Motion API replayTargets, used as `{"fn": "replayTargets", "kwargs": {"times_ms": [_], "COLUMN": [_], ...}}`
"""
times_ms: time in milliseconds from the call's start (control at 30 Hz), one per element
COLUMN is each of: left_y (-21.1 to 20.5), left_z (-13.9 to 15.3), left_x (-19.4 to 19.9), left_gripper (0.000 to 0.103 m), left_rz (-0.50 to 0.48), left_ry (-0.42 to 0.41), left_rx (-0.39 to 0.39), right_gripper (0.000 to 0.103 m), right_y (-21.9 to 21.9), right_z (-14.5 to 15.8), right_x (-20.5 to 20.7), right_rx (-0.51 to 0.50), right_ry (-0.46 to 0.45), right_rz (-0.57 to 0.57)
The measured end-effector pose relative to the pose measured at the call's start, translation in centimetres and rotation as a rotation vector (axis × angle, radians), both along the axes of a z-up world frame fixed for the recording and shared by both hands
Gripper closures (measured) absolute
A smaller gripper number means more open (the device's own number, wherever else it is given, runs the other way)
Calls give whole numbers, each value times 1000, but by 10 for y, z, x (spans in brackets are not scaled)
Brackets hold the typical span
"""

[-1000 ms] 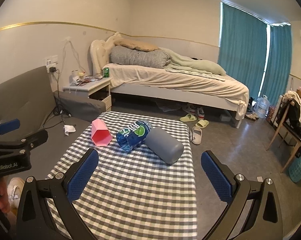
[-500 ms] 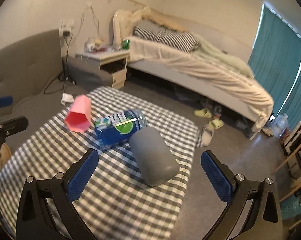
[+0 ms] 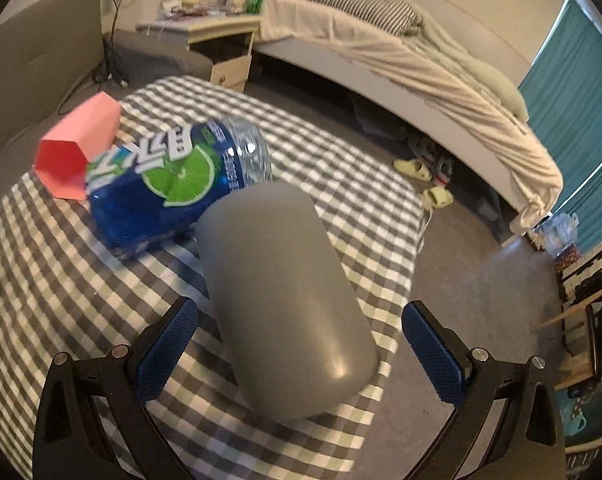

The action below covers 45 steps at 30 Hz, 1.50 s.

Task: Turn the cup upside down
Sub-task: 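Reach the right gripper to the grey cup and close on its base, then lift the grey cup with the right gripper toward the left gripper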

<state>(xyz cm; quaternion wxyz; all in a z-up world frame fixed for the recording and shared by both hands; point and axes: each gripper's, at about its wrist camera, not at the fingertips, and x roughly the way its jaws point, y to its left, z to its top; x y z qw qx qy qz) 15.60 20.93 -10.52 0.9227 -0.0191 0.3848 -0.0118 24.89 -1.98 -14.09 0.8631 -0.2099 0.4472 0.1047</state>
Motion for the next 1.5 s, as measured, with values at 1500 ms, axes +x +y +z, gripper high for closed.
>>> {"fn": "replayTargets", "kwargs": {"times_ms": [1500], "left_y": [81], "left_z": [57], "left_x": [-133], "left_gripper": [0], "left_rz": [164], "left_ry": [-38], "left_rx": [-18], "right_gripper": [31], "right_y": [90], "right_z": [43], "right_x": [-223], "right_rx": [296], "right_ry": [288], "right_rz": [-192]}}
